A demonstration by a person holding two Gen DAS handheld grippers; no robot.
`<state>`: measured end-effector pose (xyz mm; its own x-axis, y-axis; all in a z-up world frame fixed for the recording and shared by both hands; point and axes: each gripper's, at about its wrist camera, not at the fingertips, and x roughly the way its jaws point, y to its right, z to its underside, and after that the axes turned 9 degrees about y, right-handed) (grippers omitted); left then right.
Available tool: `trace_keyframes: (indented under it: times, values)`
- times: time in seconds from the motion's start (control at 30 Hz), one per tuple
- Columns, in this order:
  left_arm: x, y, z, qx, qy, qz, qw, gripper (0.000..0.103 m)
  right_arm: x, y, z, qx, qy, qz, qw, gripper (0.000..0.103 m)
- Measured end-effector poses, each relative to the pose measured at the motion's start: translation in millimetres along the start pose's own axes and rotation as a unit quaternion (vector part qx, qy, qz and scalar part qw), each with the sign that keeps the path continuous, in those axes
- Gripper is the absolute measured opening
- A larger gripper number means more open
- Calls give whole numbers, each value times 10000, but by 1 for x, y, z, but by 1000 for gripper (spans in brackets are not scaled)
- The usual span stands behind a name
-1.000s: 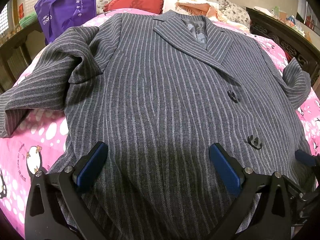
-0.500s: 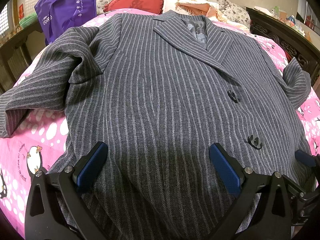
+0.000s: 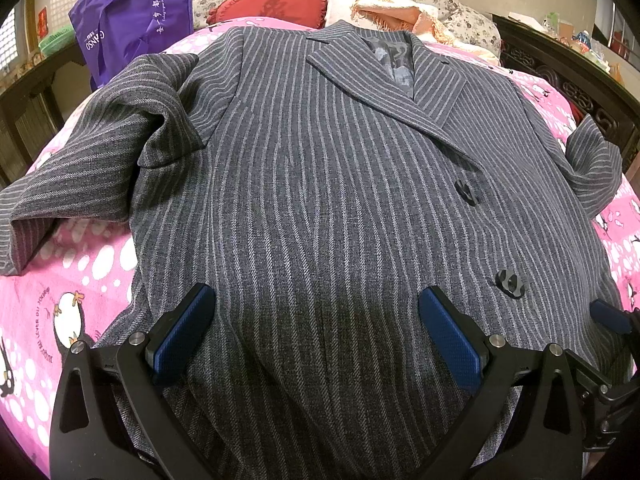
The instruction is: Fold large clothes
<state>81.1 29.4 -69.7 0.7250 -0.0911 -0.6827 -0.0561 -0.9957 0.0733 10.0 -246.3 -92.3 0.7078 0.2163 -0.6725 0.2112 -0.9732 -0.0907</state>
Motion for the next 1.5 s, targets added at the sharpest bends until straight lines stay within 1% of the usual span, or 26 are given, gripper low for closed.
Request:
trace_keyframes:
  times: [0.3, 0.5, 0.57, 0.6, 0.63, 0.7, 0.77, 0.8, 0.83, 0.9, 0.93, 0.97, 1.0, 1.03, 1.07, 1.1, 1.2, 1.23, 1.3, 1.33, 1.4, 1.47, 1.5]
  values:
    - [1, -3, 0, -67, -68, 21, 10000, 103, 0, 0, 0, 7, -2, -5, 10000, 103]
    - [0, -1, -1, -3, -97, -67, 9999, 103, -1, 1, 0, 13, -2, -10, 10000, 103]
    - [-12, -10, -4, -220, -190, 90, 9995, 103, -1, 1, 1, 20, -3, -16, 10000, 103]
    - [-24, -21, -8, -459, -116, 145, 9988, 103, -1, 0, 1, 17, -3, -14, 10000, 103]
    - [-38, -38, -12, -712, 34, 131, 9974, 103, 0, 0, 1, 16, -3, -14, 10000, 103]
    - [-58, -72, -21, -987, 275, -107, 9947, 103, 0, 1, 1, 19, -1, -17, 10000, 103]
    - [-76, -119, -30, -1274, 445, -410, 9900, 103, 0, 0, 1, 24, -4, -21, 10000, 103]
    - [-84, -146, -33, -1492, 544, -523, 9859, 103, 0, 0, 1, 25, -3, -22, 10000, 103]
    - [-94, -179, -34, -1804, 655, -627, 9794, 103, 0, 0, 1, 24, -3, -20, 10000, 103]
    - [-107, -233, -33, -2297, 774, -781, 9670, 102, -1, 0, 1, 28, -3, -22, 10000, 103]
    - [-113, -261, -32, -2501, 822, -950, 9600, 102, -1, 0, 1, 29, -2, -23, 10000, 103]
    - [-116, -281, -29, -2606, 841, -1116, 9553, 99, -1, 0, 1, 29, -3, -23, 10000, 103]
    - [-116, -300, -24, -2753, 796, -1274, 9495, 93, -1, 0, 1, 30, -3, -24, 10000, 103]
    - [-112, -320, -15, -3089, 612, -1313, 9400, 90, -1, 0, 1, 31, -2, -25, 10000, 103]
    - [-109, -332, -6, -3351, 489, -1226, 9329, 81, -1, 0, 1, 32, -1, -25, 10000, 103]
    - [-101, -342, 5, -3625, 391, -1047, 9252, 75, -1, 0, 1, 30, -4, -24, 10000, 103]
    - [-82, -343, 23, -3888, 262, -944, 9161, 73, -1, 1, 1, 34, -7, -30, 10000, 103]
    - [-77, -344, 27, -3961, 340, -884, 9133, 73, -1, 0, 1, 32, -6, -27, 10000, 103]
    - [-73, -347, 25, -3935, 591, -924, 9128, 73, -1, 1, 1, 30, -6, -26, 10000, 103]
    - [-66, -352, 17, -3938, 679, -913, 9121, 73, -1, 1, 1, 34, -6, -28, 10000, 103]
    - [-60, -361, 8, -3876, 843, -912, 9134, 73, -1, 0, 1, 35, -6, -28, 10000, 103]
    - [-55, -374, 0, -3916, 936, -934, 9106, 72, -1, 0, 1, 35, -4, -27, 10000, 103]
    - [-54, -375, -5, -3839, 962, -1000, 9129, 72, -1, 0, 1, 34, -8, -25, 10000, 103]
